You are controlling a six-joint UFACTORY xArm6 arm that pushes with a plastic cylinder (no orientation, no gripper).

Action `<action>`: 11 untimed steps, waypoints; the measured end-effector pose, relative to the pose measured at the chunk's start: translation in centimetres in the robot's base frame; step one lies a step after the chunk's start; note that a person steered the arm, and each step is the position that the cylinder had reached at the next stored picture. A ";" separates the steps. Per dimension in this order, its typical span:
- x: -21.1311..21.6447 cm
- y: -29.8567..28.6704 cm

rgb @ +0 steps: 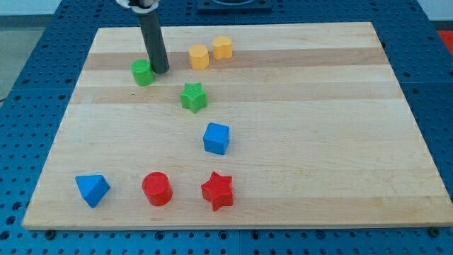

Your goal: Separate the yellow hexagon from the yellow heart

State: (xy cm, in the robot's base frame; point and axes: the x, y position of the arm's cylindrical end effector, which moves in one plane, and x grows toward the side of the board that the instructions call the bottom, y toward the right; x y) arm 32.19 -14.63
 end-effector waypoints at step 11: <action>1.7 10.5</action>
